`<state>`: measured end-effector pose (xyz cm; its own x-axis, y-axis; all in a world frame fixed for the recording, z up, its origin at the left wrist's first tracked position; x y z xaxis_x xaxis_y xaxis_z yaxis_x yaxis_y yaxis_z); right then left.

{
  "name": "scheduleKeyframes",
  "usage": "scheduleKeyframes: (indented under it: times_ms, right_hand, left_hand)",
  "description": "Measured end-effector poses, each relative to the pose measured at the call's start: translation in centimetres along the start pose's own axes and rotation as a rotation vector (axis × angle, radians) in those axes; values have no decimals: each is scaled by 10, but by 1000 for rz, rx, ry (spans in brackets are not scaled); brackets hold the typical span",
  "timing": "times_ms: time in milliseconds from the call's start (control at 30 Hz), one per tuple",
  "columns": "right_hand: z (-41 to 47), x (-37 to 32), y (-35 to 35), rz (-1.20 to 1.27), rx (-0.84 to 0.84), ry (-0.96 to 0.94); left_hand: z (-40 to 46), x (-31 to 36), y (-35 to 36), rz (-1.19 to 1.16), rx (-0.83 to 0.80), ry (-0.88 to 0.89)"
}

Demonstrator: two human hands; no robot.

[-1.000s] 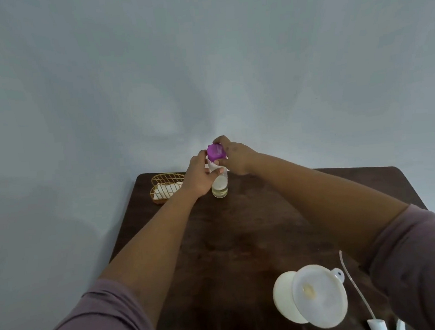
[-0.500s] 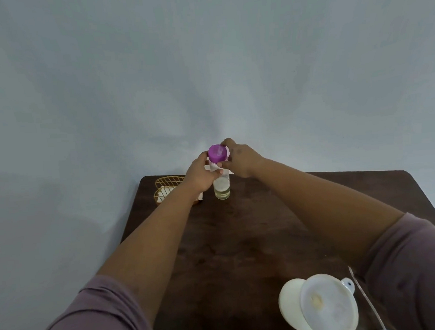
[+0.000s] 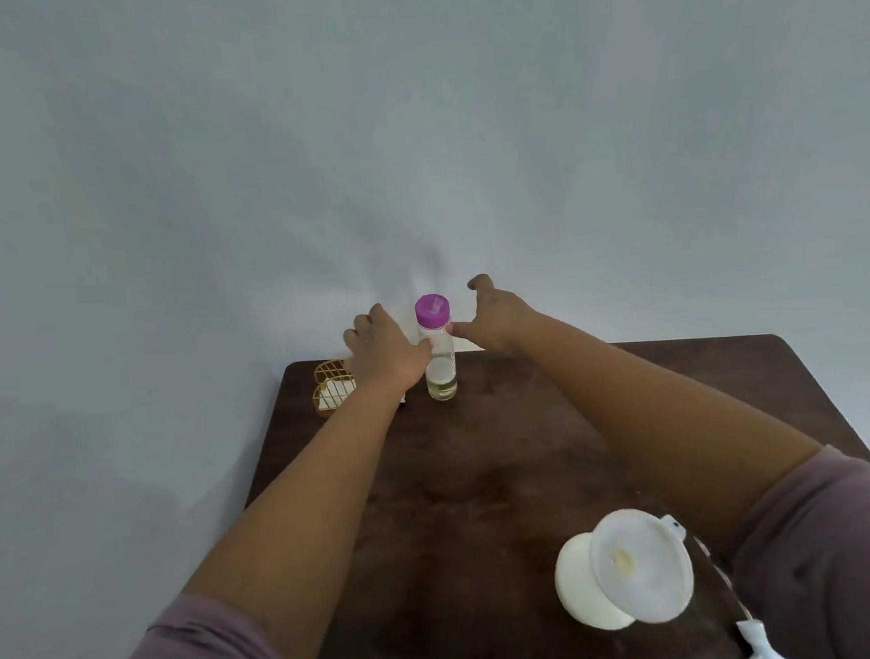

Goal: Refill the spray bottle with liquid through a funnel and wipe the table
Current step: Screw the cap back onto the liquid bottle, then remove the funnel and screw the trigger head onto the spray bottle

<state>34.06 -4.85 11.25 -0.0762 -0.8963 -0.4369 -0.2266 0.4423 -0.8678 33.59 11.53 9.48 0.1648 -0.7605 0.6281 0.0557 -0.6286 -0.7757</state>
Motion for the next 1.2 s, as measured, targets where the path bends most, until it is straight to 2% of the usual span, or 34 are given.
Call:
scheduleKeyframes:
  times_ms: [100,167,267,367,467,633,733,800,967,1067,1200]
  right_hand:
    - [-33,11,-15,55,27,51]
    - [-60,19,-21,80,25,90]
    - [-108,33,-21,113,-4,127]
    - [-155,53,-17,118,27,153]
    - [-200,87,-8,117,94,241]
    - [-268,144,18,322,227,463]
    - [-282,152,44,572,200,494]
    - [-284,152,54,651,192,514]
    - [-283,147,42,405,278,451]
    - [-286,144,30,353,361,382]
    - [-291,143,26,371,386,347]
  left_hand:
    - [-35,13,-19,-39,76,46]
    - [-64,20,-21,-149,71,94]
    - [-112,18,-1,-414,-64,85]
    - [-163,12,33,-637,-291,-3]
    - [-208,12,58,-669,-457,-13]
    - [-252,4,83,-706,-569,-103]
    - [-262,6,85,-724,-566,-132]
    - [-264,9,85,-719,-555,-96]
    - [-265,14,83,-743,-511,-59]
    - [-262,16,81,-810,-470,-70]
    - [-262,22,75,-837,-441,-21]
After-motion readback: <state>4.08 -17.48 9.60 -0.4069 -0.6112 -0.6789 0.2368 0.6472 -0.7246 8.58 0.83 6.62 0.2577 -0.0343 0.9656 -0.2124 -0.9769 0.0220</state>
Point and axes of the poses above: each hand's wrist, its own z-axis towards the middle knuckle, its own y-axis out of the palm, x = y × z, the point moved 8 cm from there along z, towards the middle knuckle, and after that the axes turned 9 degrees about -z, right-handed, at the moved point
